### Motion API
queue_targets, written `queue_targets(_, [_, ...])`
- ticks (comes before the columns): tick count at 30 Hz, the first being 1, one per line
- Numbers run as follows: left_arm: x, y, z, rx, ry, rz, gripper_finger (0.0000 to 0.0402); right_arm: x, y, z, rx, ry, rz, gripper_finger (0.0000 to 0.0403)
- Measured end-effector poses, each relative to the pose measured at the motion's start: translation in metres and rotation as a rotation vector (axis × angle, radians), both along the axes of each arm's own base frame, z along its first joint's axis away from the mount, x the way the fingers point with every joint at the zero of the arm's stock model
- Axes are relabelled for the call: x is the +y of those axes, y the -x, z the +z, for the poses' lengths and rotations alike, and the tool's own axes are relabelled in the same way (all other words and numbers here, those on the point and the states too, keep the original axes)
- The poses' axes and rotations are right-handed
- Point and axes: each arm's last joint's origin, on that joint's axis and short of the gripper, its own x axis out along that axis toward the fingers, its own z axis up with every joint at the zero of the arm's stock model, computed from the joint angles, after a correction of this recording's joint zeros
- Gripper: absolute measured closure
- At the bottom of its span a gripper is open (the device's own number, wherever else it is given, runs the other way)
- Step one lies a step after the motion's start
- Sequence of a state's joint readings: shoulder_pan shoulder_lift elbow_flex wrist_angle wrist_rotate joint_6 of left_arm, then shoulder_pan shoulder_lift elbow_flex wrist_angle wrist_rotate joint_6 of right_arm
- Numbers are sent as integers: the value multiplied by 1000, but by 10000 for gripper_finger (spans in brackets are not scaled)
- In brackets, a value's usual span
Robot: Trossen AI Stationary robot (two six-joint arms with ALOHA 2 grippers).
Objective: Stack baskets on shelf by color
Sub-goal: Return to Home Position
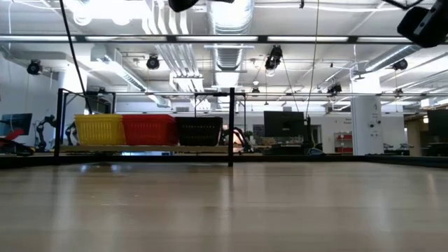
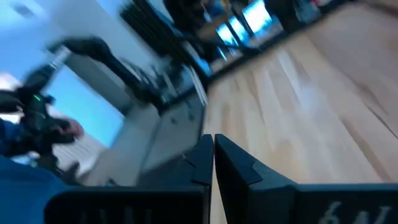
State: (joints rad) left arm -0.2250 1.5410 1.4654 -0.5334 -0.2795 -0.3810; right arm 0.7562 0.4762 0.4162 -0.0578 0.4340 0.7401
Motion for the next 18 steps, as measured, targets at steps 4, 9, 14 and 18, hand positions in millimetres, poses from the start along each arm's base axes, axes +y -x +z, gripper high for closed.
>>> queue_targets(4, [-9, 1, 2, -27, 6, 24, 249, -7, -8, -24, -69, -15, -39, 394])
queue_targets(9, [-12, 2, 2, -28, 5, 18, 249, -27, -18, -42, -134, -24, -70, 394])
queue_targets(14, [-12, 2, 1, -28, 4, 20, 249, -52, -26, -46, -157, 11, -101, 394])
queue_targets(18, [-12, 2, 1, -28, 4, 20, 249, -66, -26, -43, -198, 81, -142, 394])
